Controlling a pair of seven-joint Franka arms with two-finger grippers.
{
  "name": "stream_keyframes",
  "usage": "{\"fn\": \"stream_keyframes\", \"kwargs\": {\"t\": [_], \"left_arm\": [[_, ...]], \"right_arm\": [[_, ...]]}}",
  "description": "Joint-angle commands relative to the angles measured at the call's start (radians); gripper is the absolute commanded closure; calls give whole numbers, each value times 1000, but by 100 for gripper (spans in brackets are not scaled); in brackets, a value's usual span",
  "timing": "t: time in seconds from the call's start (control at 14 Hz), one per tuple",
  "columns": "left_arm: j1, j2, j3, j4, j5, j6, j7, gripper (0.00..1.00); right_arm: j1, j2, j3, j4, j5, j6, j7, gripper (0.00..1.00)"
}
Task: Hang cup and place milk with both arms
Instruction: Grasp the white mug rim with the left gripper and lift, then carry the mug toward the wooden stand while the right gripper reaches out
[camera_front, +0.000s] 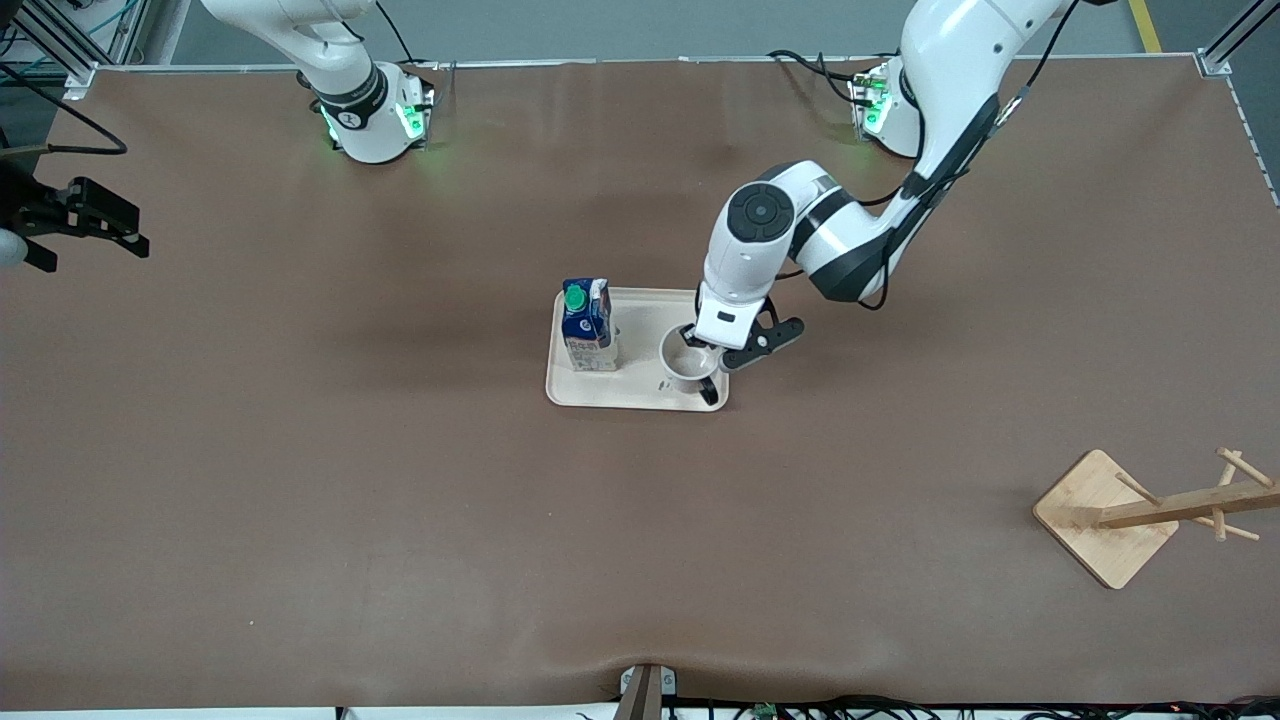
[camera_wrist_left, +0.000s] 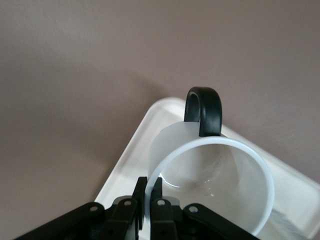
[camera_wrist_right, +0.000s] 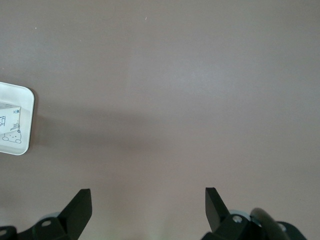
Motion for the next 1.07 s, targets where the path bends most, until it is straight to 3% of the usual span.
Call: {"fn": "stream_keyframes", "kwargs": {"t": [0.0, 0.21, 0.57, 0.79, 1.0], "left_arm": [[30, -74, -3, 79, 18, -164, 77, 100], [101, -123, -4, 142, 5, -312, 264, 100], [263, -218, -6, 168, 1, -474, 670, 100], [345, -224, -4, 239, -7, -582, 876, 100], [432, -224, 0, 294, -5, -637, 1063, 100]], "right_arm": [[-14, 3, 11, 11, -2, -10, 12, 0], [-7, 3, 10, 13, -3, -10, 4, 0], [-10, 81, 13, 14, -3, -12, 9, 0], [-4, 95, 13, 11, 35, -19, 6, 0], [-11, 144, 13, 11, 113, -168, 12, 0]]}}
